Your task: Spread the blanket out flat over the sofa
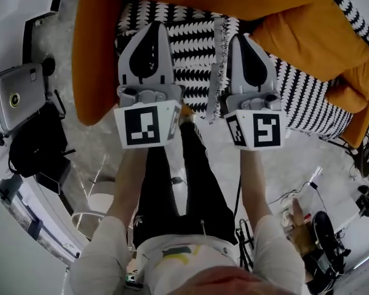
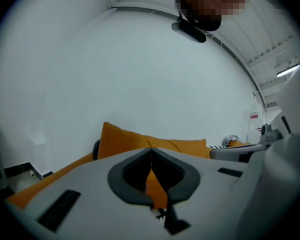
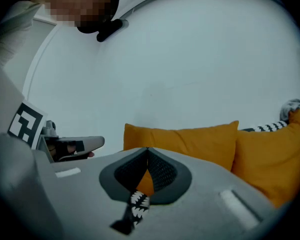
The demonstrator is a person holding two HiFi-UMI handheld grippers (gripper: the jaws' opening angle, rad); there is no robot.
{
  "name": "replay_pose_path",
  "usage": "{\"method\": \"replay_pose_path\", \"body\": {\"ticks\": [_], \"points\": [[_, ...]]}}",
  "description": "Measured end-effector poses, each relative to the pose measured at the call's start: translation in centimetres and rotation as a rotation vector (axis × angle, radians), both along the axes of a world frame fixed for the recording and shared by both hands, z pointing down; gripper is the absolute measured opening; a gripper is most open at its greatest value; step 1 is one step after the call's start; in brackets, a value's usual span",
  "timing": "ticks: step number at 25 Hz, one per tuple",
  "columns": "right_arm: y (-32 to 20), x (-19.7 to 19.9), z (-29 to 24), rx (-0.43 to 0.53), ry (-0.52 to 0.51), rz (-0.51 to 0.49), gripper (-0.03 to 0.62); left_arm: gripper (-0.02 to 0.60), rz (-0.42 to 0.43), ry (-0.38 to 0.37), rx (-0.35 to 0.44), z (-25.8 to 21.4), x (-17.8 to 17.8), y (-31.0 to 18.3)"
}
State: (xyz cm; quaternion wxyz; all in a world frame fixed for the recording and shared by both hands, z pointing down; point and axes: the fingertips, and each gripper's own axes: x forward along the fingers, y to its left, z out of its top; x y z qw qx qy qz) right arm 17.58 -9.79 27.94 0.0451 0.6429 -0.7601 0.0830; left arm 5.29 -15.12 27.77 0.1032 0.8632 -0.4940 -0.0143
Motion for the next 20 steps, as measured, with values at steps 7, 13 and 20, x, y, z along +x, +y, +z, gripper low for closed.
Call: {"method": "replay_pose_path", "body": {"ticks": [7, 13, 20], "points": [[2.4, -1.5, 4.8, -0.099, -0.01, -0.047, 0.005, 0.015, 0.049, -0.009, -0.106, 5.7, 1.0, 2.4], [2.2, -1.1, 8.4, -0.159, -0.052, -0.042, 0.005, 0.015, 0.109, -0.073, -0.099, 7.9, 2.5, 2.3], [0.7, 1.1, 12.3, -0.259, -0.099, -0.002, 0.029, 0.016, 0.174, -0.104, -0.093, 9.0, 3.7, 2.0]]}}
